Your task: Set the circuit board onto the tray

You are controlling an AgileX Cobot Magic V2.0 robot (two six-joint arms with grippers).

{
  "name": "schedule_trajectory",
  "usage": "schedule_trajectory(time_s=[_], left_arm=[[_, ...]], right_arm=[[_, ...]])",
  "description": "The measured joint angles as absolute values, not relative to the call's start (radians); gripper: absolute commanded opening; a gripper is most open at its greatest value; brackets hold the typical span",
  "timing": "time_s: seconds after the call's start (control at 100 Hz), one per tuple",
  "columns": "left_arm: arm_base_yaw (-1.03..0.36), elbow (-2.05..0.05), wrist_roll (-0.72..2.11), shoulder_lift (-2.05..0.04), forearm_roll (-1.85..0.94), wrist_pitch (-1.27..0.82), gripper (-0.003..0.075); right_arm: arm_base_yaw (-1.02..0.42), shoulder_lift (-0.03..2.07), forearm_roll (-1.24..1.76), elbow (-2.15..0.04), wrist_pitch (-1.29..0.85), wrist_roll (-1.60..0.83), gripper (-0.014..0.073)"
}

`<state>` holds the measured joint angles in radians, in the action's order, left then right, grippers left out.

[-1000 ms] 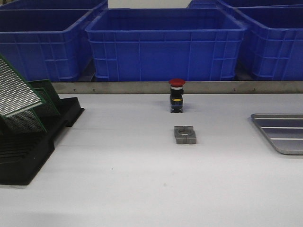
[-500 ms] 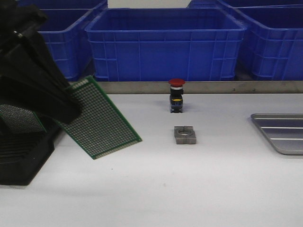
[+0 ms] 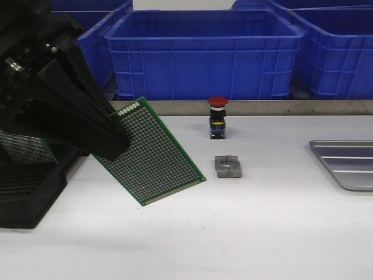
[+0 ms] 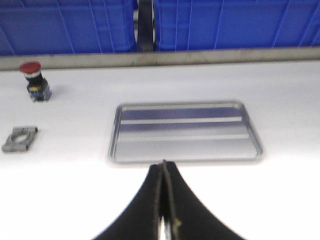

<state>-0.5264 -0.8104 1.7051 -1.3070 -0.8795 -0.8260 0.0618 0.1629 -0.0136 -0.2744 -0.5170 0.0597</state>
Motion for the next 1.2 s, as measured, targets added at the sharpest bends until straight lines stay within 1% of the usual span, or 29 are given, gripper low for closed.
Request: schedule_trajectory(time_s=[0.08,0.16,0.23,0.3,0.33,0.35,0.4,0.42,0.47,0.54,0.59,0.75,1.02,1.2], left_arm=[[-0.526,-0.810,1.705,-1.307,-0.880,-0.826,-0.0020],[-0.526,-0.810,1.705,-1.307,-0.880,-0.824,-0.0020],[-0.526,-0.810,1.705,-1.307,-0.880,-0.824,-0.0020],[-0.526,-0.810,1.705,-1.307,-0.880,-0.824,-0.0020],[-0.526,-0.810,1.705,-1.307,-0.880,-0.824,-0.0020],[-0.526,-0.810,1.705,-1.307,-0.880,-0.824,-0.0020],[-0.526,-0.810,1.705,-1.307,-0.880,-0.824,-0.0020],[-0.526,-0.810,1.705,-1.307,-0.880,-0.824,-0.0020],[-0.526,-0.810,1.705,-1.307,-0.882,-0.824,-0.0020],[-0.526,-0.810,1.705,-1.307,-0.882,-0.824,-0.0020],[-0.526,-0.810,1.705,-1.307,-0.882,-0.824,-0.0020],[-0.526,-0.810,1.705,-1.307,-0.882,-0.824,-0.0020],[-0.526,-0.810,1.705,-1.307,-0.888,-0.824,-0.0020],[-0.526,-0.810,1.705,-1.307,-0.888,-0.824,-0.0020]], right_arm=[[0.062,0.247,0.007,-0.335,-0.618,0.060,-0.0063],[0.048,0.337,0.025,-0.386,-0.665,0.045,-0.0053],[0.009,0.391,0.041,-0.416,-0.669,0.024,-0.0010],[-0.050,0.423,0.065,-0.435,-0.658,0.000,0.0087],[-0.084,0.433,0.073,-0.439,-0.649,-0.007,0.0155],[-0.106,0.440,0.081,-0.444,-0.645,-0.012,0.0183],[-0.159,0.454,0.096,-0.450,-0.626,-0.026,0.0301],[-0.182,0.460,0.104,-0.452,-0.620,-0.030,0.0330],[-0.236,0.477,0.117,-0.454,-0.599,-0.038,0.0432],[-0.310,0.507,0.127,-0.460,-0.578,-0.042,0.0510],[-0.359,0.533,0.134,-0.462,-0.558,-0.044,0.0525],[-0.514,0.636,0.140,-0.462,-0.475,-0.051,0.0525],[-0.759,0.848,0.144,-0.464,-0.174,-0.124,0.0525],[-0.884,1.000,0.113,-0.466,-0.035,-0.131,0.0490]])
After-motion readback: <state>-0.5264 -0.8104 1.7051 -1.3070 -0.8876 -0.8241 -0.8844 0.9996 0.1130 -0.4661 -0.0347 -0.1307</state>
